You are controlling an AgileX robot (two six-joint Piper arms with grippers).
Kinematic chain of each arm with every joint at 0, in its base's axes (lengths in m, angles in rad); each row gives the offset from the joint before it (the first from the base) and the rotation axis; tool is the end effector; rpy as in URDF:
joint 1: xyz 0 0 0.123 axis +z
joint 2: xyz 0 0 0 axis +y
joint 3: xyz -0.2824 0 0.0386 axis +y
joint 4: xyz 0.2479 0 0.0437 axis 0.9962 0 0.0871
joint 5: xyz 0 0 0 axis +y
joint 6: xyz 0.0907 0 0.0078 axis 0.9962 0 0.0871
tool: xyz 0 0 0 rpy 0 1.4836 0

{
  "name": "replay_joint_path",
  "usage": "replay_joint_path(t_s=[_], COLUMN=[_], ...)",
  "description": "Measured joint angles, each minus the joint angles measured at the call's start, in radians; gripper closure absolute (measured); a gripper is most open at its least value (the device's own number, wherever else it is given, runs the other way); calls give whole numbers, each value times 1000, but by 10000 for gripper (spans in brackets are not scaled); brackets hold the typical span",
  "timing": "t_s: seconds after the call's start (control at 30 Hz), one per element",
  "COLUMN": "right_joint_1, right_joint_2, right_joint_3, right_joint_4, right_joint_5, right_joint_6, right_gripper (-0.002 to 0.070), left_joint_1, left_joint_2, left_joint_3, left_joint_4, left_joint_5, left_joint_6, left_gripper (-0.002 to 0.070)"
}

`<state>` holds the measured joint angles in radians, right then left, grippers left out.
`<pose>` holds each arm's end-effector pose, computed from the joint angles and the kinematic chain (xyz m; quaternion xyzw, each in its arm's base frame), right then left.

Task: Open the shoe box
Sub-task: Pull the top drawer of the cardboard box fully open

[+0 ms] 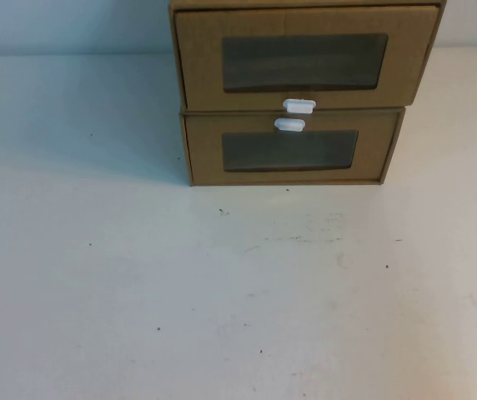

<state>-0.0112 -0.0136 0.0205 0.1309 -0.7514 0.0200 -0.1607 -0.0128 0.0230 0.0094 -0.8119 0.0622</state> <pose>0.0267 -0.0084 0.2664 0.0645 0.3595 0.0325 0.9304 0.0225 -0.0043 0.2697 0.0415 0.3318 -0.0445 0.9414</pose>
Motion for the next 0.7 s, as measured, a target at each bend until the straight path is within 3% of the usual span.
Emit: replay_joint_path(t_s=[0.13,0.4,0.53,0.7], right_joint_1=[0,0,0,0], right_joint_2=[0,64,225,489], right_joint_3=[-97,-526,-738,-1047], right_joint_4=[6,145,202,204], right_joint_5=[-22,209,329,715], right_joint_6=[73,189,197,137], right_gripper=[690,690,690,690], left_joint_1=[0,0,0,0], left_joint_2=[-1,79,229,448], left_joint_3=[-108,-528,-740,-1006], left_joint_4=[-57,-209,-213,-215], left_joint_5=[-22,161,329,696], left_joint_6=[4,22,22,35], left_gripper=[680,680,680,680])
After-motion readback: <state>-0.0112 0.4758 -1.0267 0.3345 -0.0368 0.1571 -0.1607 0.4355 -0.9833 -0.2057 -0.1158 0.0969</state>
